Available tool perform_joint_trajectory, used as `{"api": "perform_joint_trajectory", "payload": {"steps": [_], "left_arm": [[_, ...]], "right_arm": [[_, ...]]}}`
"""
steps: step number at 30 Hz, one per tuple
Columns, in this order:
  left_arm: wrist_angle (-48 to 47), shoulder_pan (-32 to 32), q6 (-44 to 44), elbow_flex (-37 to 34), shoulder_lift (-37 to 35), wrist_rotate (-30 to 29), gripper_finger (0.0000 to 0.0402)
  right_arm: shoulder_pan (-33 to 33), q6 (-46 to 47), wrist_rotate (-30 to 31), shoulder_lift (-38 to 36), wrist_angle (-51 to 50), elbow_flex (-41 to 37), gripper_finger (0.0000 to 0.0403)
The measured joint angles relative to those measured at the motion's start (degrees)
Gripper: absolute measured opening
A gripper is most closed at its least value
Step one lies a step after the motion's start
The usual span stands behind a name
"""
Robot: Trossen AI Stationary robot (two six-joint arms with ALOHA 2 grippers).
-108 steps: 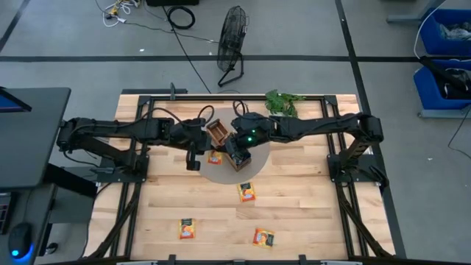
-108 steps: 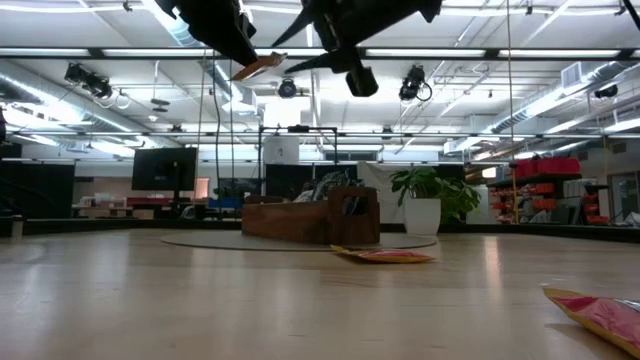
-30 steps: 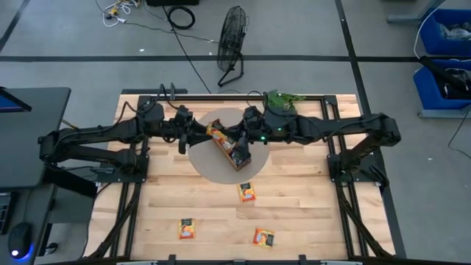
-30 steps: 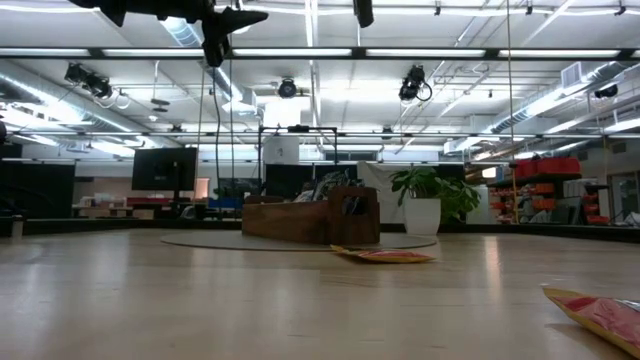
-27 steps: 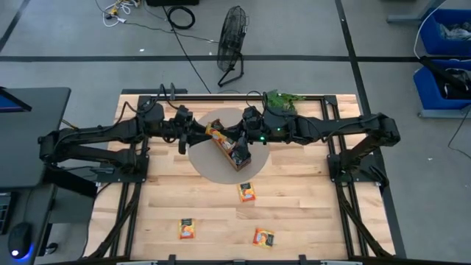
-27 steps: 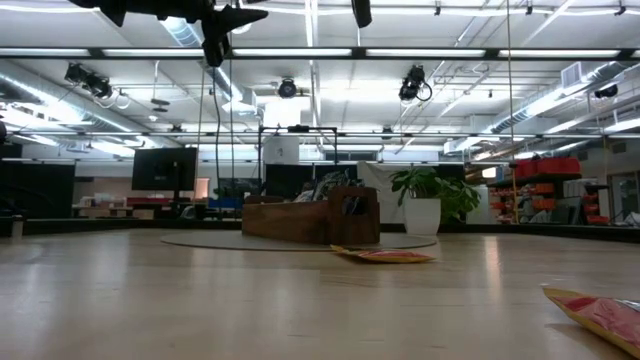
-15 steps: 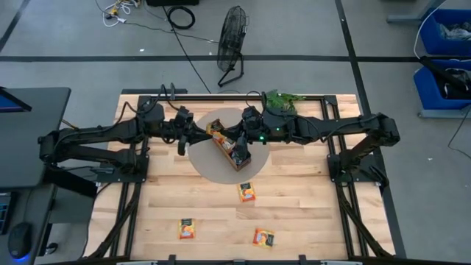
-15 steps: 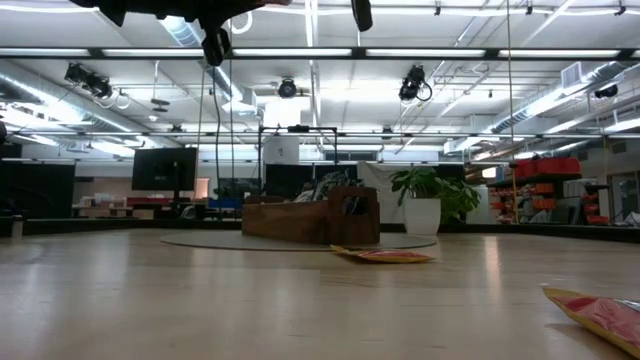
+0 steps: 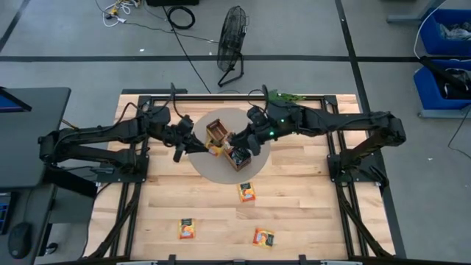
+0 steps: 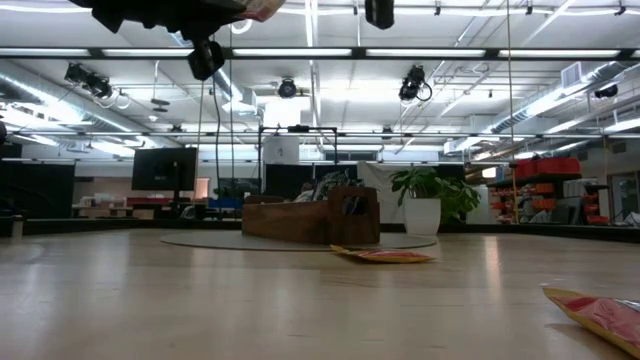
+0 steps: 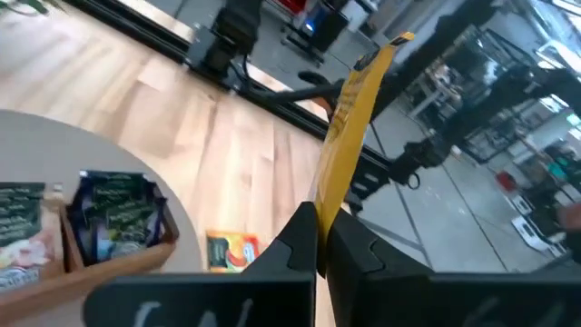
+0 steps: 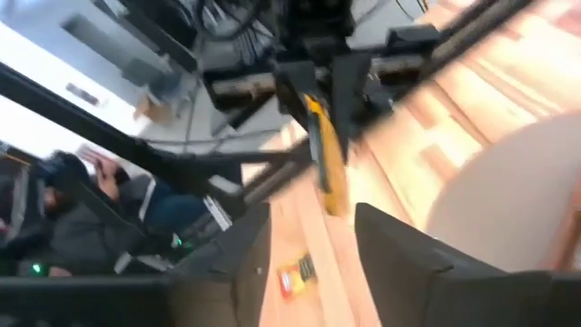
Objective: Pick & Place Tea
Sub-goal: Put the yellow tea bag into the left section of the wooden organizer
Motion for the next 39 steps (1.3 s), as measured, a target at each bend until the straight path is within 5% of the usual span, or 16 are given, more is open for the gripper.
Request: {"api": "perform_joint_trajectory", "payload": {"steps": [6,21,33,39], "left_arm": [[-0.47,0.0,-0.01,0.0,0.0,0.81,0.0005],[-0.91,0.0,-0.42,0.0,0.0,1.36,0.0005],[-1.58,0.0,-0.49,0.0,0.0,2.62,0.0007],[-1.52,0.0,-0.6,0.0,-0.02,2.6,0.0006]], "right_arm": [[-0.25,-4.42,-0.83,1.61,-6.18,4.78,0.0196],[-0.95,-10.48,-2.76,14.87,-16.44,21.67,0.0196],[-0.95,-12.7,-4.85,19.49,-21.56,26.85,0.0163],[-0.95,-12.65,-5.16,19.49,-22.18,26.72,0.0105]]}}
